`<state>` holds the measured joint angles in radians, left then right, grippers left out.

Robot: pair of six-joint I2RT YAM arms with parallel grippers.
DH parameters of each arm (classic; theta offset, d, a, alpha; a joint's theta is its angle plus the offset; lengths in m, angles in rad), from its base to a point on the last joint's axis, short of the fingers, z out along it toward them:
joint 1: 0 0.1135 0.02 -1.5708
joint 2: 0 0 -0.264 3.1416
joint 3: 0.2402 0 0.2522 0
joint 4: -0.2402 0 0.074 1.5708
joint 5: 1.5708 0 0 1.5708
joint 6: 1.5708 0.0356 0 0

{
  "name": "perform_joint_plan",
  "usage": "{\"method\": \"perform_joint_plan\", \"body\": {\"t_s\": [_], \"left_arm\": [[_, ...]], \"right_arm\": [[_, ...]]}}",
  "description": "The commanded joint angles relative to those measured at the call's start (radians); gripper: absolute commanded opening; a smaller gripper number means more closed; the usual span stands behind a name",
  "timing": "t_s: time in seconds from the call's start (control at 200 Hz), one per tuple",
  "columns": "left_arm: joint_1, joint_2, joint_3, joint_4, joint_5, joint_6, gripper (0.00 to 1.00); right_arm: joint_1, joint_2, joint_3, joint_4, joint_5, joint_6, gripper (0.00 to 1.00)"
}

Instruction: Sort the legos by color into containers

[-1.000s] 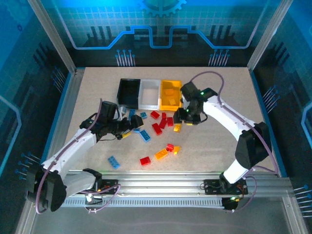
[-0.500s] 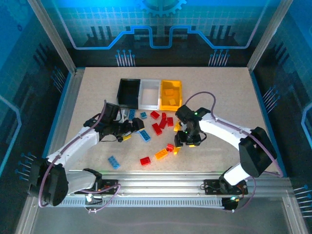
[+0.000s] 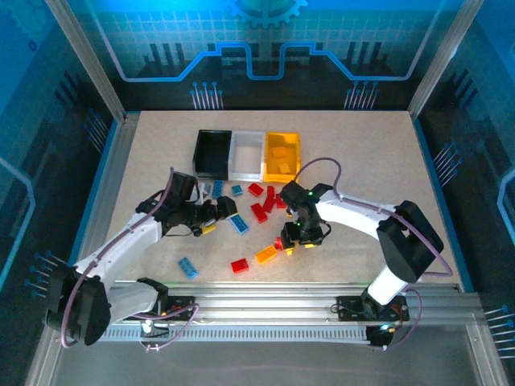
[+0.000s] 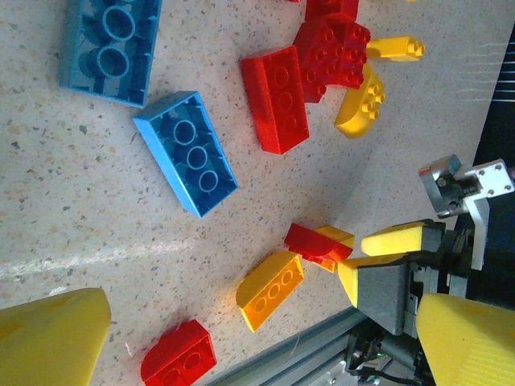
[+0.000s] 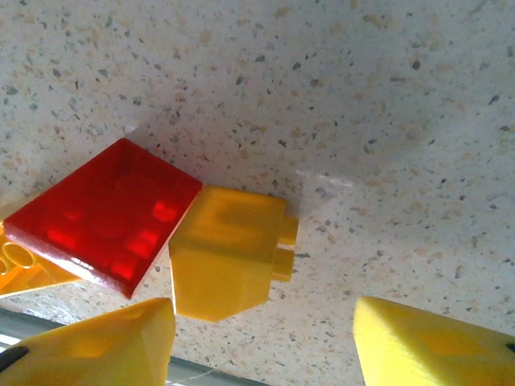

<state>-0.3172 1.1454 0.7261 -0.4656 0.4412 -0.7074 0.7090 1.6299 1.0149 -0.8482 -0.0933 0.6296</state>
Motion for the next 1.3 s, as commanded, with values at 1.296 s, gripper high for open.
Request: {"method": "perform_joint_plan", "body": {"t_s": [1.296], "left_arm": [[-0.008, -0.083, -0.08, 0.026, -0.015, -0.084, 0.99]], "right_arm": [[-0.17, -0.162, -0.001, -0.01, 0.031, -0.007, 0.33]]}}
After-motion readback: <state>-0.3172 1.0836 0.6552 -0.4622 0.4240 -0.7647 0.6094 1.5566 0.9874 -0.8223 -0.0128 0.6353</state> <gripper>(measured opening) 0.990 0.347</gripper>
